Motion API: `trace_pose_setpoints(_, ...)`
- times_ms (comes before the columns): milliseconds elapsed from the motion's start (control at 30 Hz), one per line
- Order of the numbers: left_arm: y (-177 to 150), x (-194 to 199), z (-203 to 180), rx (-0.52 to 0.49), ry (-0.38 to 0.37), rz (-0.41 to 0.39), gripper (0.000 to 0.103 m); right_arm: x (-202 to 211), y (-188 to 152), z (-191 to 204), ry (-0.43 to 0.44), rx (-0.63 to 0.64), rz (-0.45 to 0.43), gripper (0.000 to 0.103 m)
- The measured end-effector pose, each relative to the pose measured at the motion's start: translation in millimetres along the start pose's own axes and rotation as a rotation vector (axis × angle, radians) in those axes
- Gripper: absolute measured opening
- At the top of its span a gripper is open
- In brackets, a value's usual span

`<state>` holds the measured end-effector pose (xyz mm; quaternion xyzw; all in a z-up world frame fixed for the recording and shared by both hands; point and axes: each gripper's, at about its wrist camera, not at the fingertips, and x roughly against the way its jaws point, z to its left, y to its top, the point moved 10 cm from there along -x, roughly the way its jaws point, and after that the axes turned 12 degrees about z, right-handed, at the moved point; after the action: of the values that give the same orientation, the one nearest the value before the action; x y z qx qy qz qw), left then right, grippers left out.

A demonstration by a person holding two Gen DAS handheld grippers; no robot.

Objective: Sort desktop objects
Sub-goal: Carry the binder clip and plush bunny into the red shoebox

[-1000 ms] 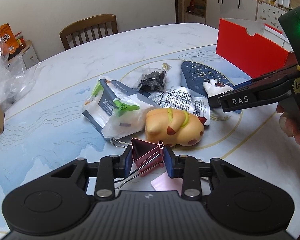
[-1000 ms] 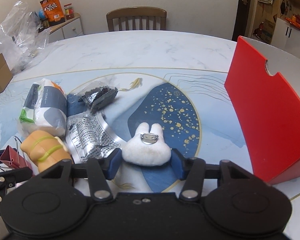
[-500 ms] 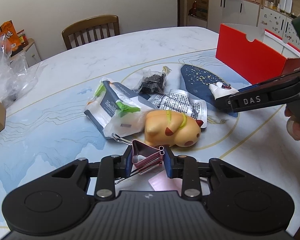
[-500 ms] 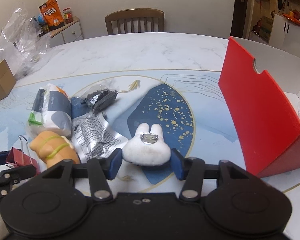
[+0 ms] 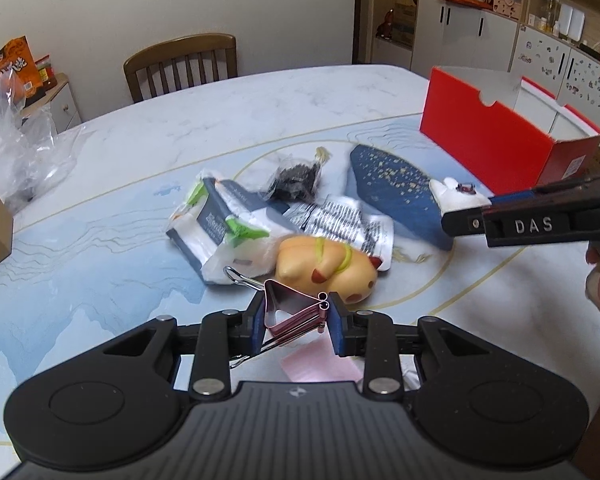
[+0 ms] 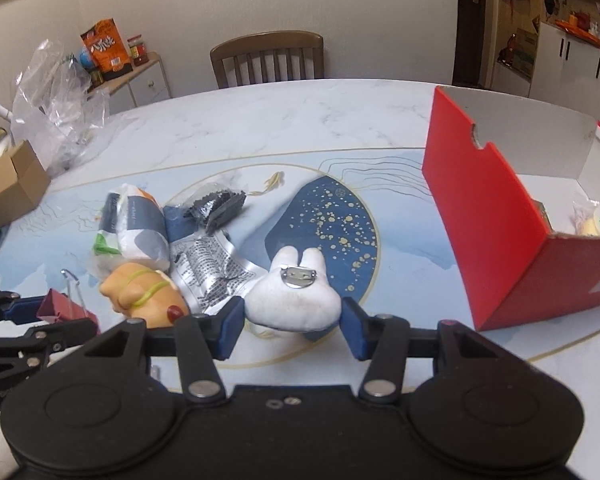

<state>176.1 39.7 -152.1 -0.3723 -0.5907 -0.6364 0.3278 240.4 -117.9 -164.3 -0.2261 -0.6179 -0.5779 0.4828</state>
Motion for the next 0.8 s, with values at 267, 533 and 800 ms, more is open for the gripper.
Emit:
trace_pose_setpoints(267,19.7,17.8,-16.7,-0.014,-0.032,-0.026,0.030,35.1,-1.2,-6.8,-0.001,-0.014,-0.031,0.051)
trace_pose_setpoints(533,48.6,38.3,-47.0,-0.056,-0.075,-0.077,0.030,70.9,0.5,-15.9,0.014,-0.015,-0.061,0.051)
trace_pose_setpoints(800,75.7,47.4,-84.2,-0.099,-0.116,-0.108,0.030,95.0,3.2,-41.2,0.001,-0.037,-0.093,0.051)
